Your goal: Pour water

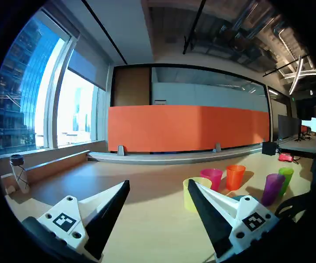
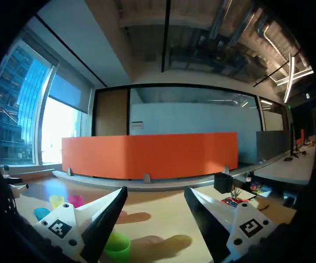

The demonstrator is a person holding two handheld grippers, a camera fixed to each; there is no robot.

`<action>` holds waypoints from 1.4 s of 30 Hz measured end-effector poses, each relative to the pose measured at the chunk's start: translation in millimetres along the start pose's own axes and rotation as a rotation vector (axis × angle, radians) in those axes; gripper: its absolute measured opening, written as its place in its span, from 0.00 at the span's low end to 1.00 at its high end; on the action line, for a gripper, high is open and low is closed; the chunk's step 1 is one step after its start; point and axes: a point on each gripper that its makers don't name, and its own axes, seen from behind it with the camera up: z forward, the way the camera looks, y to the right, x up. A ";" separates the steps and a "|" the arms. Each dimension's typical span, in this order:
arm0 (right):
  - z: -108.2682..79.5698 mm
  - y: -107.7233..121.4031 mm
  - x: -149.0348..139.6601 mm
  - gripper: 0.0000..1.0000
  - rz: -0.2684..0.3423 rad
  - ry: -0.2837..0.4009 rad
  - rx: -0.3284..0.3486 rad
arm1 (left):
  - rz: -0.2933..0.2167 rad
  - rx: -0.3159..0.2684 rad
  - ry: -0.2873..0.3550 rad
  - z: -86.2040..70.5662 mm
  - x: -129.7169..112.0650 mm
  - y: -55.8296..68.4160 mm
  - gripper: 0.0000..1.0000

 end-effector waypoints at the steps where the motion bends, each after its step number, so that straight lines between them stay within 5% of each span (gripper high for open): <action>1: -0.3 0.0 0.2 1.00 0.000 0.001 0.000 | 0.000 0.000 -0.002 0.3 -0.8 0.4 0.99; 42: -3.0 2.2 7.6 1.00 -0.015 0.026 0.006 | 0.001 -0.011 -0.019 2.3 -5.0 1.5 0.99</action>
